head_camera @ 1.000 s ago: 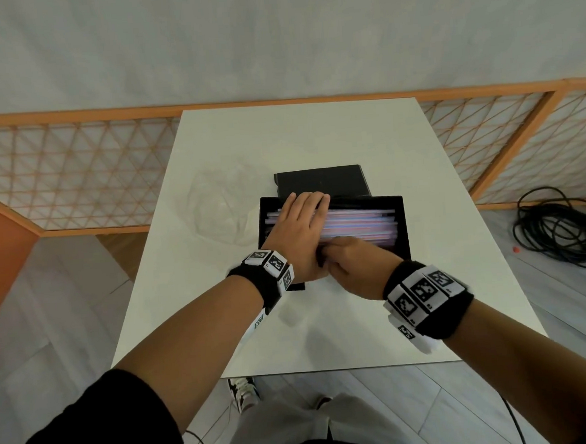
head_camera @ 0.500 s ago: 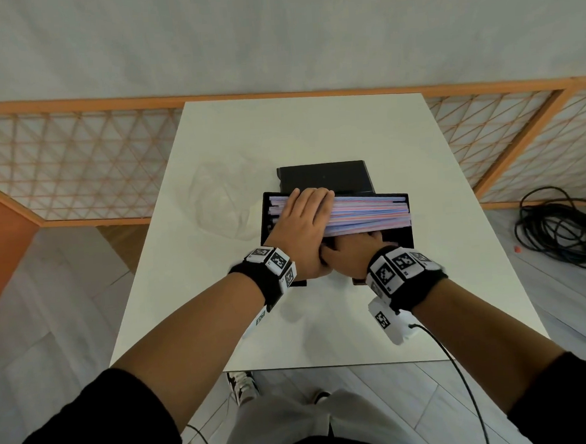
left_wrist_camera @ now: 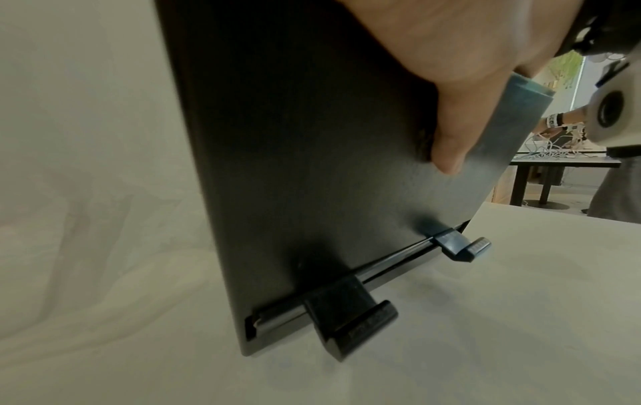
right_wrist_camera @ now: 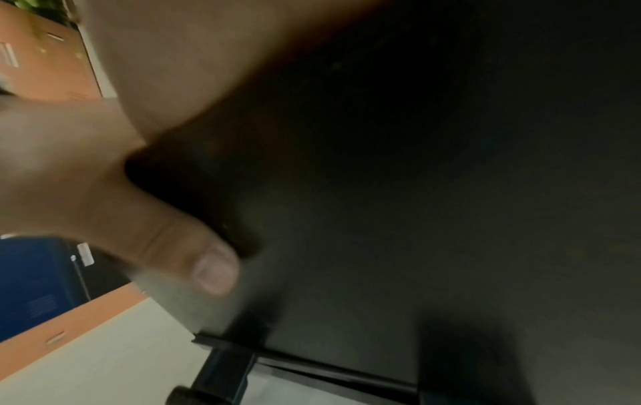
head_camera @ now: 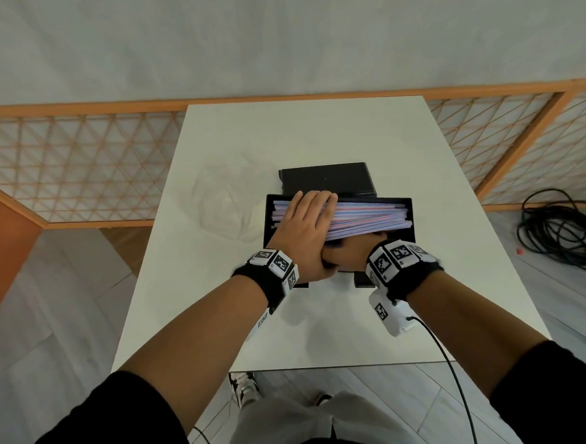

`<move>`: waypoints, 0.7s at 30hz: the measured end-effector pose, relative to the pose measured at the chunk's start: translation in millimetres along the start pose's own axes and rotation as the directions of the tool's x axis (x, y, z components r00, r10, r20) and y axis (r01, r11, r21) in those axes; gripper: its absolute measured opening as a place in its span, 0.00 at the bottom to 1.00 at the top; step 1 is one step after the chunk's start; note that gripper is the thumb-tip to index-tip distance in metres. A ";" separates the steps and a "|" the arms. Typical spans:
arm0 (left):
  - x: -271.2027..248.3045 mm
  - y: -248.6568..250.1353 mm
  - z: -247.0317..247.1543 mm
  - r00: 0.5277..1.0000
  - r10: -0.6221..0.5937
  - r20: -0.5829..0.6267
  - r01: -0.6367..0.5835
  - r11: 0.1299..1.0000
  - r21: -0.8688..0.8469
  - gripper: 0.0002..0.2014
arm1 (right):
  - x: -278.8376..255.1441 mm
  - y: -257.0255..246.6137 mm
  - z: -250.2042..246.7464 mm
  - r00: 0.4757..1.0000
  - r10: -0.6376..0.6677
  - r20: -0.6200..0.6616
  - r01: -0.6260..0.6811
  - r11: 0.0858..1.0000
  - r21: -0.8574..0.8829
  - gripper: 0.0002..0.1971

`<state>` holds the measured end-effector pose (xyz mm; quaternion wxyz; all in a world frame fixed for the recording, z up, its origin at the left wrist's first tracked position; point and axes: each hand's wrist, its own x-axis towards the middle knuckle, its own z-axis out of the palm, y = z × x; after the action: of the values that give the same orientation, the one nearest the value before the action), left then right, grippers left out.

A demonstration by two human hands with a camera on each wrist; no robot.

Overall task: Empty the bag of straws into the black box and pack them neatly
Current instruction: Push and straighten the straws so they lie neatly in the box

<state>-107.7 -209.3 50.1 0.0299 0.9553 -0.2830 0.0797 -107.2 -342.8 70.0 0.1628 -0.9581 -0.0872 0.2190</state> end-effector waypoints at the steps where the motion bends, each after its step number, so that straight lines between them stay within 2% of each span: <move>1: -0.8 0.4 -0.2 1.000 0.006 0.005 -0.006 1.000 0.007 0.55 | -0.8 0.7 -2.4 0.998 -0.016 0.064 0.016 1.000 -0.001 0.21; 4: -2.0 0.5 -1.2 1.000 0.006 0.024 -0.007 1.000 0.022 0.57 | -3.0 0.3 -10.7 0.986 -0.001 0.167 0.003 1.000 -0.012 0.27; 6: -1.7 -0.1 -2.3 0.999 0.005 0.037 -0.006 1.000 0.023 0.57 | -1.4 -0.9 -13.4 0.986 -0.025 0.163 0.031 0.999 -0.030 0.27; 9: -2.1 -0.8 -3.4 0.998 0.014 0.057 -0.016 0.999 0.029 0.57 | -1.0 -3.2 -11.9 0.989 -0.043 0.143 0.031 0.996 0.082 0.23; 12: 1.3 -2.9 -5.0 0.997 0.018 0.075 -0.020 0.999 0.034 0.57 | 0.9 3.2 -14.7 0.991 -0.070 0.114 0.060 0.994 0.093 0.28; 13: 3.9 -4.0 -5.7 0.996 0.017 0.084 -0.020 0.999 0.037 0.57 | -1.0 4.7 -19.3 0.991 -0.074 0.109 0.061 0.991 0.119 0.24; 15: 9.8 -6.2 -7.6 0.994 0.016 0.104 -0.020 0.999 0.037 0.58 | -2.2 8.0 -30.4 0.994 -0.073 0.079 0.060 0.987 0.152 0.02; 17: 15.9 -8.4 -9.1 0.992 0.018 0.127 -0.023 0.999 0.040 0.60 | -1.1 8.8 -38.4 0.993 -0.060 0.101 0.046 0.990 0.131 0.12; 18: 18.7 -9.3 -9.1 0.990 0.017 0.138 -0.023 0.999 0.043 0.60 | 1.6 11.9 -37.9 0.994 -0.040 0.104 0.027 0.992 0.122 0.10; 19: 21.0 -9.9 -9.3 0.989 0.016 0.145 -0.023 0.999 0.045 0.61 | -0.9 9.7 -39.2 0.993 -0.050 0.110 0.039 0.994 0.107 0.04; 20: 23.2 -10.6 -8.8 0.989 0.013 0.150 -0.020 0.999 0.042 0.61 | 1.3 10.4 -38.5 0.994 -0.035 0.100 0.028 0.997 0.073 0.06; 21: 25.2 -11.0 -8.3 0.988 0.007 0.154 -0.013 0.999 0.038 0.61 | -0.2 9.0 -40.0 0.995 -0.038 0.096 0.038 0.999 -0.004 0.12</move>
<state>-81.9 -212.7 62.4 -0.0109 0.9576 -0.2876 0.0115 -88.6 -362.2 101.0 0.1597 -0.9451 -0.1139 0.2614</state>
